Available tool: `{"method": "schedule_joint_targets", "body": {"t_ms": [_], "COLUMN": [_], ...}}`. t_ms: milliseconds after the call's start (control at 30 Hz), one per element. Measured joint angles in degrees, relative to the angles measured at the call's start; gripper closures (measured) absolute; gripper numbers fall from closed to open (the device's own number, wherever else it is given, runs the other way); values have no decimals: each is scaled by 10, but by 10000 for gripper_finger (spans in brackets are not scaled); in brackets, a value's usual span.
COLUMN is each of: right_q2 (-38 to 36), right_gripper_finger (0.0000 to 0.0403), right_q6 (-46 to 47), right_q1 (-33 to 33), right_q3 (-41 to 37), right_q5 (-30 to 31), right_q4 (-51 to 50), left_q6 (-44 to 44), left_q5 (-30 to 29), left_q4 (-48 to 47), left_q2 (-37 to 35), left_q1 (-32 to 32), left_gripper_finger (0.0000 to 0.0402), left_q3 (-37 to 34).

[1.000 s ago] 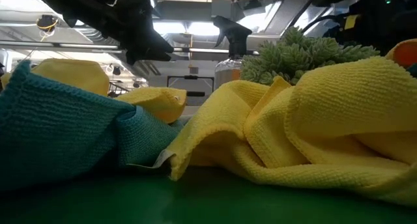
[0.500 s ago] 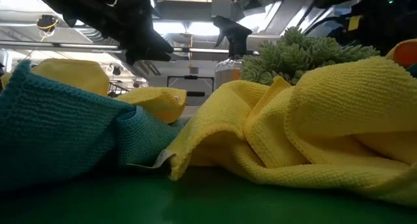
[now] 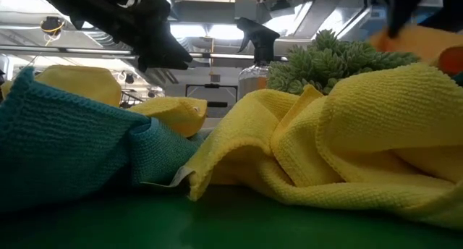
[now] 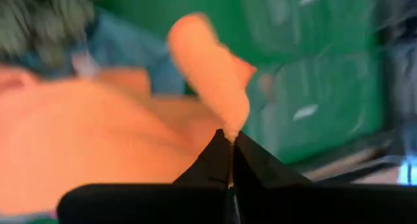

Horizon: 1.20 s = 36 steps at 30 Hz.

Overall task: Sort microfiber towel by color & place in baskets
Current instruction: Put the top right orange microfiber towel into the right transparent bin

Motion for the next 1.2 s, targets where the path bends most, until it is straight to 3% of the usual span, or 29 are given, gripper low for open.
{"method": "schedule_joint_targets", "body": {"t_ms": [300, 633, 767, 967, 1200], "right_q2": [-66, -121, -124, -121, -121], "right_gripper_finger": [401, 401, 401, 402, 402], "right_q6": [-52, -135, -136, -133, -113], "right_q1": [-37, -165, -215, -266, -301], "right_q3": [115, 165, 164, 160, 65], "right_q5": [162, 331, 334, 275, 251], "right_q4": [-3, -2, -2, -1, 0], "left_q6": [0, 0, 0, 0, -1], "left_q5": [-17, -17, -17, -17, -17], "left_q4": [-2, -2, -2, -2, -2], "left_q2": [0, 0, 0, 0, 0], "left_q1": [0, 0, 0, 0, 0], "left_gripper_finger": [247, 247, 247, 247, 247], "left_q3": [-1, -1, -1, -1, -1]}}
